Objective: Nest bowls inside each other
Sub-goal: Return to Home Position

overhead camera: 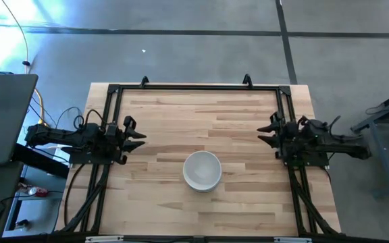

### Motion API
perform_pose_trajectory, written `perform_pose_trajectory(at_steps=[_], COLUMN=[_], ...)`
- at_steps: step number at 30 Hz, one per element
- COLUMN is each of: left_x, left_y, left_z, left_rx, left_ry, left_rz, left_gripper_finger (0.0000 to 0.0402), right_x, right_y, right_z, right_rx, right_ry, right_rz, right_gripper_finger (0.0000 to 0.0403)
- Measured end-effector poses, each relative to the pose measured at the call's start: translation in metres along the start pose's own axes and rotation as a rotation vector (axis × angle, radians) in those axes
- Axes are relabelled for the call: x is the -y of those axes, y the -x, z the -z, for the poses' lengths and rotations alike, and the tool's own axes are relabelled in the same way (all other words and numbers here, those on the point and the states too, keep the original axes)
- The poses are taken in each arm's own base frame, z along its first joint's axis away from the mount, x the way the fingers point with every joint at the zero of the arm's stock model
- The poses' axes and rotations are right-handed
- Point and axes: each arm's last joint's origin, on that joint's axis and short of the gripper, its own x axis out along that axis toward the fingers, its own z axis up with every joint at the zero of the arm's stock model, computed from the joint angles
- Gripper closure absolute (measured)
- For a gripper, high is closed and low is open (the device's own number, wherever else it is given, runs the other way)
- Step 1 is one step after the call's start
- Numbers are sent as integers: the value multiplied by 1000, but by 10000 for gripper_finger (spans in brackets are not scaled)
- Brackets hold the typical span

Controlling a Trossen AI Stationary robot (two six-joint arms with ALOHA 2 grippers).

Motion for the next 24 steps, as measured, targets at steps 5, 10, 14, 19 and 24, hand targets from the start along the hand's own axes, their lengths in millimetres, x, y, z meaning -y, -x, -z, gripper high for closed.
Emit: perform_pose_trajectory(at_steps=[5,10,14,19,24], left_x=[0,0,0,0,-1], left_y=[0,0,0,0,0], left_z=[0,2,5,5,7], left_rx=[-1,-26,-48,-50,-75], left_ry=[3,0,3,17,8], left_rz=[4,2,0,1,-1], left_gripper_finger=[302,302,302,302,302], right_x=[0,1,1,1,1], right_y=[-1,-2,-2,-2,-2], right_z=[15,31,41,42,46], right_rx=[-41,-92,-100,-113,-161], right_ry=[-16,-24,-22,-13,-6], right_rz=[1,3,4,4,5], right_gripper_finger=[284,284,284,284,284])
